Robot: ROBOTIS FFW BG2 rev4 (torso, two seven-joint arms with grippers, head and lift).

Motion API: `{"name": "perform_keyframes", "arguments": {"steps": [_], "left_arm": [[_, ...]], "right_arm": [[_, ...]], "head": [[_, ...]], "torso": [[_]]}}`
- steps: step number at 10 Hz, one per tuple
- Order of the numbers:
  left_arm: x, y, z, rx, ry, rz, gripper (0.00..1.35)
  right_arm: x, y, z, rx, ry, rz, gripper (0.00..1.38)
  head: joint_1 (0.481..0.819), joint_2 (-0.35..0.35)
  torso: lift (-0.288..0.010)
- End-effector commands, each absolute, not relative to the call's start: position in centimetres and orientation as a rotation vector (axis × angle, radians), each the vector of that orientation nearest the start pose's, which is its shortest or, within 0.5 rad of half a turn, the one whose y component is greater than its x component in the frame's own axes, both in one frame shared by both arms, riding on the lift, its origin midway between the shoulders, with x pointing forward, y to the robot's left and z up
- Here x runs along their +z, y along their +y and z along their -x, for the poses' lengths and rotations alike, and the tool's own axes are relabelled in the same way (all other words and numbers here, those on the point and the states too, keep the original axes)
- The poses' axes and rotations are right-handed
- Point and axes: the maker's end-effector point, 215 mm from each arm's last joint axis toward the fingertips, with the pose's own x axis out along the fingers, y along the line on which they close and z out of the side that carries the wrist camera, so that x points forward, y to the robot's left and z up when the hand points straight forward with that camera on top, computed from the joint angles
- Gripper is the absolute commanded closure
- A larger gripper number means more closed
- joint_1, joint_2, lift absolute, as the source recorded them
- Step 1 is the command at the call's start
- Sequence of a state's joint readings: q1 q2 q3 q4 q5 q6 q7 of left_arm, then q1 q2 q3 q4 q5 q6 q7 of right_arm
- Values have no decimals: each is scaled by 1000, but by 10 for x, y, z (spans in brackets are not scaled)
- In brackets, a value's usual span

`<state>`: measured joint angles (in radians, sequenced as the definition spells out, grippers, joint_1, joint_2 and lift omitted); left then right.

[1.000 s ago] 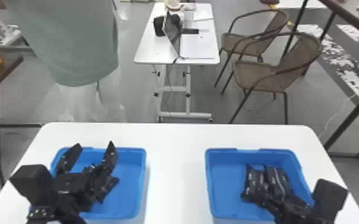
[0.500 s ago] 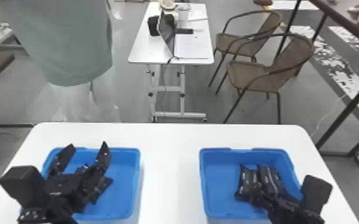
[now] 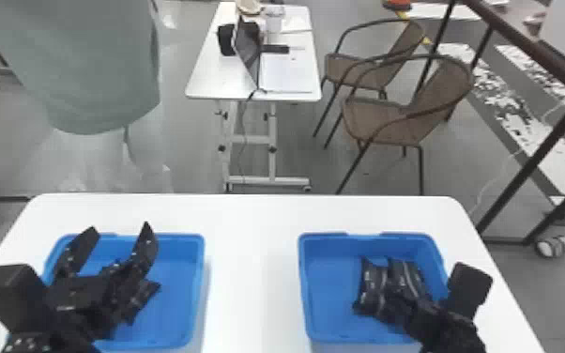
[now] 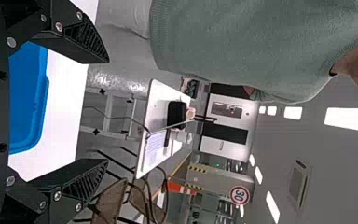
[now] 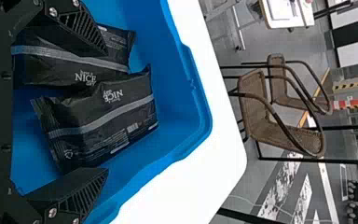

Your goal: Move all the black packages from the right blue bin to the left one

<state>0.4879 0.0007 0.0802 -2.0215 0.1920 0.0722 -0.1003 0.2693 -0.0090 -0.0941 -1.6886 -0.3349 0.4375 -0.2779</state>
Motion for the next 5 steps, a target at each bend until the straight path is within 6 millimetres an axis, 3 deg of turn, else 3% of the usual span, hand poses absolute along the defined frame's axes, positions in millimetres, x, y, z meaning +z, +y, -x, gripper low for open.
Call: {"name": "perform_keyframes", "arguments": {"steps": [1, 5], "left_arm": [[-362, 248, -448, -30, 87, 166, 289], [-360, 248, -448, -32, 78, 167, 289]], "right_arm": [[-557, -296, -444, -328, 615, -255, 134], [-568, -298, -445, -354, 638, -251, 199]], "head": [[695, -66], [695, -62]], "torso": [[-42], [-42]]}}
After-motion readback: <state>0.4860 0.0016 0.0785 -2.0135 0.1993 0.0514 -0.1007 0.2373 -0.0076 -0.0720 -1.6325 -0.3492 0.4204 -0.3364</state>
